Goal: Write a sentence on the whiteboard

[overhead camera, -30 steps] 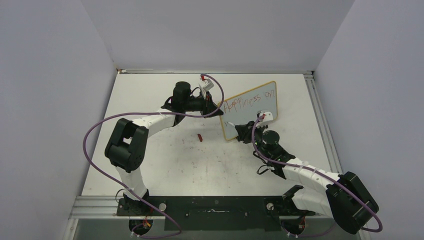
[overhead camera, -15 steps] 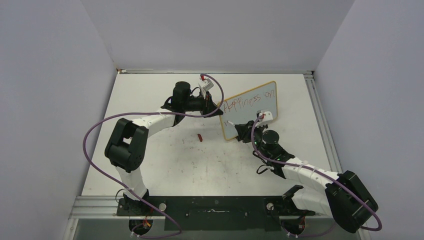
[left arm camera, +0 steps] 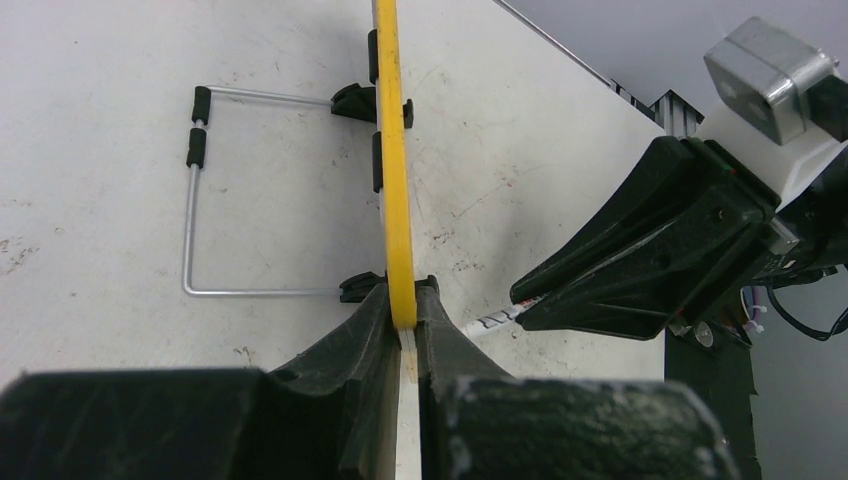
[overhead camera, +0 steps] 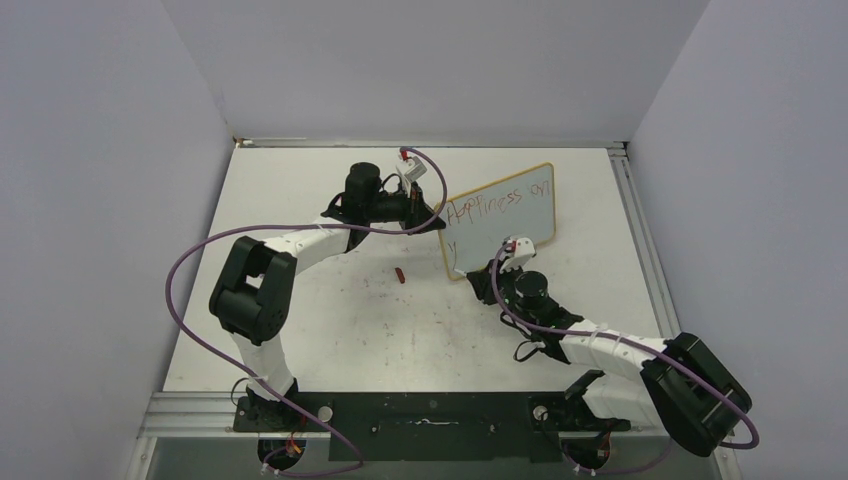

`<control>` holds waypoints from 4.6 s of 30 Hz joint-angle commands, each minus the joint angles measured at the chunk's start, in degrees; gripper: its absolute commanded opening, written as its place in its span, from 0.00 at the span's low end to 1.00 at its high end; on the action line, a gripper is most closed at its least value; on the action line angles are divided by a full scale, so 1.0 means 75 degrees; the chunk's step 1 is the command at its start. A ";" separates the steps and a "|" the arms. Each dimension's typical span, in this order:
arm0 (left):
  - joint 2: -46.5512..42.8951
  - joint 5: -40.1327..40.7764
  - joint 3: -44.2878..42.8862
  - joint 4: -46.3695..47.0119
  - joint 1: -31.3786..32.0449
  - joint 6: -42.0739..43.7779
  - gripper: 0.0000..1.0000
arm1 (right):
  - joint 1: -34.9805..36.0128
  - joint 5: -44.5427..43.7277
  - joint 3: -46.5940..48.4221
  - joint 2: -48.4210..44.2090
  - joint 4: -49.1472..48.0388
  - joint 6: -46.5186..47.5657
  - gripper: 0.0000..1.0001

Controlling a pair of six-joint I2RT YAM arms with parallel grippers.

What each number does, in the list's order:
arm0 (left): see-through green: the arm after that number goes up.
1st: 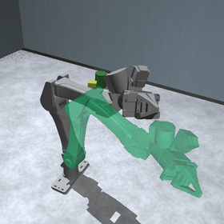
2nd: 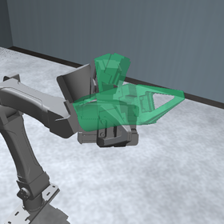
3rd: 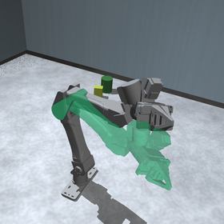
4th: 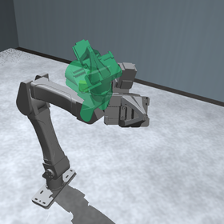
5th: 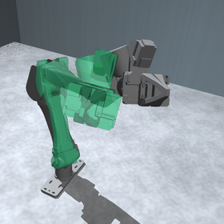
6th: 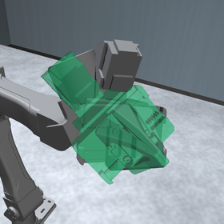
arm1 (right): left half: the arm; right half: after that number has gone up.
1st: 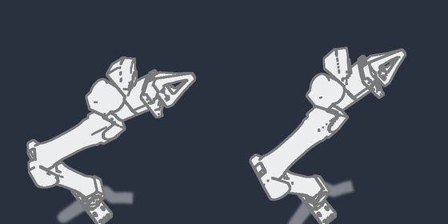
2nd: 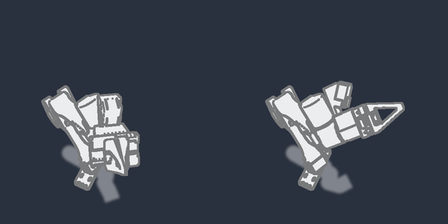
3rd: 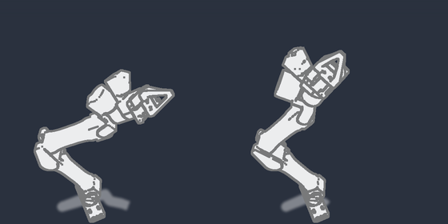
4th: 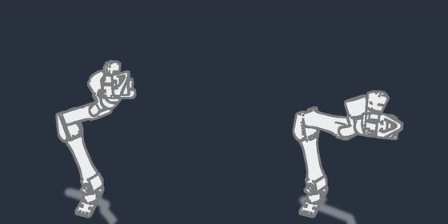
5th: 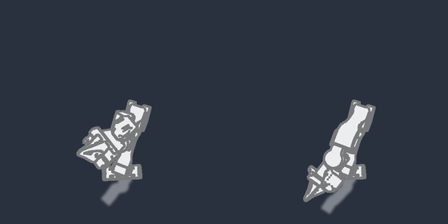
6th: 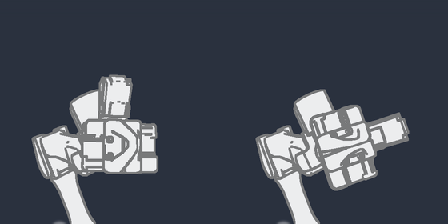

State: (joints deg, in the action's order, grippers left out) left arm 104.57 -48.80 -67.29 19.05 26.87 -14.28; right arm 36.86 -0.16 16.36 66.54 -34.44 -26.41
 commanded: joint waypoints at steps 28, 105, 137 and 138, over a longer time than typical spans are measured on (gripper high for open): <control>-0.0088 -0.0477 -0.0269 0.0131 0.0061 -0.0076 0.00 | 0.0061 -0.0943 0.0810 -0.0689 -0.0140 0.0499 0.05; -0.0174 -0.0442 -0.0224 0.0191 0.0120 -0.0135 0.00 | -0.0203 -0.0922 0.0692 -0.0640 -0.0340 0.0938 0.05; -0.0188 -0.0431 -0.0221 0.0154 0.0132 -0.0088 0.00 | -0.0428 -0.1347 0.0633 -0.0479 -0.0301 0.1227 0.05; -0.0189 -0.0431 -0.0222 0.0145 0.0132 -0.0088 0.00 | -0.0434 -0.1342 0.0677 -0.0490 -0.0315 0.1252 0.05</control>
State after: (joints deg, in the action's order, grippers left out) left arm 104.60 -49.28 -67.29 19.09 27.07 -14.37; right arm 34.46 -8.86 17.52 62.78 -32.82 -18.68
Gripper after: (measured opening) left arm 0.063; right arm 0.149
